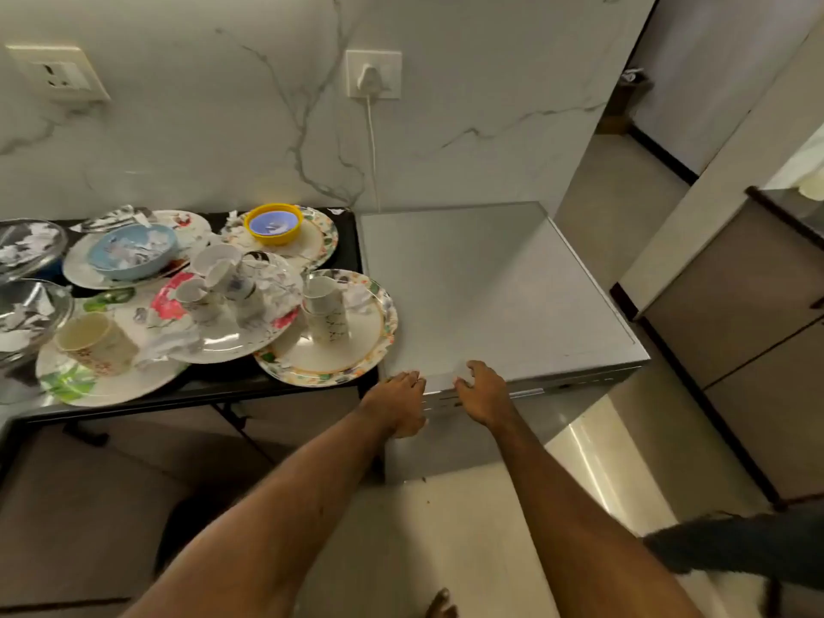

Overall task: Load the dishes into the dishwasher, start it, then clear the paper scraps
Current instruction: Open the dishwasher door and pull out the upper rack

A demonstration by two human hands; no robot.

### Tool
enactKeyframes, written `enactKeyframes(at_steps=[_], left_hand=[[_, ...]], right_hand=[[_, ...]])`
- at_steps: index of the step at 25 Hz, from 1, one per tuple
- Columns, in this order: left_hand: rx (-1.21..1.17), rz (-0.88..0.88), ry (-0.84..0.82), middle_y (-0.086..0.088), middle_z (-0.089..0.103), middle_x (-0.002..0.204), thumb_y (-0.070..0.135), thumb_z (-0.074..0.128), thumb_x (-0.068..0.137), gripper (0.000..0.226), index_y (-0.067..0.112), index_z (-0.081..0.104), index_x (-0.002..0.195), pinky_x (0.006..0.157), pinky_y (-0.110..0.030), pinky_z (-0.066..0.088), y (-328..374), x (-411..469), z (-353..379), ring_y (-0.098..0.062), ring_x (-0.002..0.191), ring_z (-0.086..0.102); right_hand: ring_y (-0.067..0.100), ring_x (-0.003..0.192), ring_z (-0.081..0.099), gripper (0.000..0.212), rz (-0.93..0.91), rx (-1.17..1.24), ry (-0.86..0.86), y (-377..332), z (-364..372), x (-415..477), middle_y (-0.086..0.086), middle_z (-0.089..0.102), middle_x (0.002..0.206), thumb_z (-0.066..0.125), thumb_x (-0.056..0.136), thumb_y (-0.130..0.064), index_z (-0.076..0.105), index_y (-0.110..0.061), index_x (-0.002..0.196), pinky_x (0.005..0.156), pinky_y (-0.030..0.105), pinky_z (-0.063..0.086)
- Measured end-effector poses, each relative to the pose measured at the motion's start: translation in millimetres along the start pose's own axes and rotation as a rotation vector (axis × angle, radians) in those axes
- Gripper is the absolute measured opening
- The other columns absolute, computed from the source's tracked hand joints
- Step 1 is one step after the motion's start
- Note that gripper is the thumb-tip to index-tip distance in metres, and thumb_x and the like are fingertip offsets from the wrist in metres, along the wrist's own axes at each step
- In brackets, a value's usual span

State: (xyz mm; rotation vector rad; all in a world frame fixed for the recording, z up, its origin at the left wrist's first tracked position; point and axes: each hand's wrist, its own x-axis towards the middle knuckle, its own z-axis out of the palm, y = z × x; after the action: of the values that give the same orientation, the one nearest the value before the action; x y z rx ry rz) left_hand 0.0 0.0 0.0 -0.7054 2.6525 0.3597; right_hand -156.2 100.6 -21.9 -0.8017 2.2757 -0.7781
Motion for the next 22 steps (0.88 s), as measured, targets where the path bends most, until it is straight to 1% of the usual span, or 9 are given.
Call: enactKeyframes(at_steps=[3,7,8,10,12,15,18,20,22], left_hand=[[-0.027,-0.109,-0.089,-0.015,0.015,0.17,0.046,0.054,0.1,0.083,0.006,0.018,0.162,0.125,-0.044,0.021,29.8,28.2,-1.8,-0.029,0.156,0.02],[0.101,-0.163,-0.193,-0.021,0.043,0.152,0.018,0.053,0.101,0.051,0.001,0.043,0.148,0.11,-0.047,0.042,52.5,49.5,-15.0,-0.035,0.139,0.046],[0.128,-0.154,-0.214,-0.019,0.048,0.147,0.014,0.052,0.102,0.044,0.003,0.05,0.144,0.106,-0.047,0.045,55.8,53.9,-20.9,-0.034,0.135,0.049],[0.144,-0.169,-0.228,-0.018,0.052,0.143,0.012,0.05,0.104,0.037,0.005,0.055,0.14,0.105,-0.047,0.046,60.1,62.5,-24.5,-0.034,0.133,0.051],[0.157,-0.201,-0.254,-0.019,0.05,0.146,0.013,0.049,0.106,0.038,0.003,0.053,0.142,0.107,-0.046,0.044,65.4,69.2,-22.8,-0.035,0.136,0.047],[0.218,-0.215,-0.315,-0.022,0.043,0.153,0.015,0.049,0.106,0.046,-0.003,0.045,0.148,0.114,-0.045,0.038,70.7,77.1,-18.6,-0.038,0.142,0.039],[0.243,-0.175,-0.331,-0.02,0.043,0.154,0.013,0.049,0.106,0.044,-0.001,0.046,0.148,0.114,-0.046,0.038,72.0,79.9,-22.9,-0.038,0.143,0.039],[0.228,-0.164,-0.321,-0.018,0.046,0.152,0.011,0.049,0.106,0.04,0.002,0.05,0.145,0.112,-0.045,0.04,72.2,80.3,-24.9,-0.037,0.143,0.041],[0.238,-0.157,-0.319,-0.018,0.046,0.152,0.01,0.049,0.106,0.039,0.003,0.051,0.144,0.113,-0.045,0.039,72.9,81.2,-25.9,-0.036,0.142,0.042]], right_hand=[[0.034,0.125,0.06,0.043,0.18,0.3,0.252,24.1,-13.3,19.8,0.017,0.063,0.137,0.056,0.106,-0.028,0.056,-0.002,0.14,0.104,0.036,0.045],[0.032,0.101,0.064,0.02,0.434,0.69,0.576,46.3,-14.0,48.2,0.018,0.065,0.112,0.053,0.1,-0.014,0.06,-0.005,0.117,0.087,0.036,0.05],[0.032,0.098,0.064,0.02,0.495,0.791,0.632,51.2,-14.4,58.0,0.018,0.064,0.112,0.052,0.099,-0.011,0.06,-0.001,0.115,0.083,0.035,0.05],[0.031,0.106,0.062,0.032,0.618,1.078,0.684,57.3,-10.6,68.1,0.016,0.061,0.123,0.051,0.104,-0.015,0.057,0.001,0.131,0.091,0.034,0.049],[0.029,0.119,0.059,0.039,0.673,1.323,0.566,64.3,-2.5,72.0,0.009,0.059,0.138,0.045,0.109,-0.032,0.057,-0.007,0.136,0.107,0.037,0.045],[0.02,0.104,0.065,0.034,0.675,1.557,0.425,76.3,0.2,69.9,0.003,0.069,0.116,0.046,0.109,-0.049,0.067,-0.022,0.11,0.105,0.034,0.048],[0.014,0.089,0.066,0.03,0.616,1.726,0.335,97.8,-3.4,66.1,-0.001,0.068,0.1,0.065,0.095,-0.051,0.069,-0.022,0.101,0.096,0.03,0.05],[0.014,0.093,0.066,0.034,0.575,1.752,0.268,111.2,-6.5,64.3,0.0,0.067,0.101,0.071,0.082,-0.048,0.068,-0.02,0.101,0.105,0.032,0.047],[0.016,0.103,0.066,0.038,0.577,1.776,0.21,118.3,-9.9,63.0,0.002,0.07,0.108,0.072,0.078,-0.045,0.068,-0.018,0.104,0.118,0.035,0.041]])
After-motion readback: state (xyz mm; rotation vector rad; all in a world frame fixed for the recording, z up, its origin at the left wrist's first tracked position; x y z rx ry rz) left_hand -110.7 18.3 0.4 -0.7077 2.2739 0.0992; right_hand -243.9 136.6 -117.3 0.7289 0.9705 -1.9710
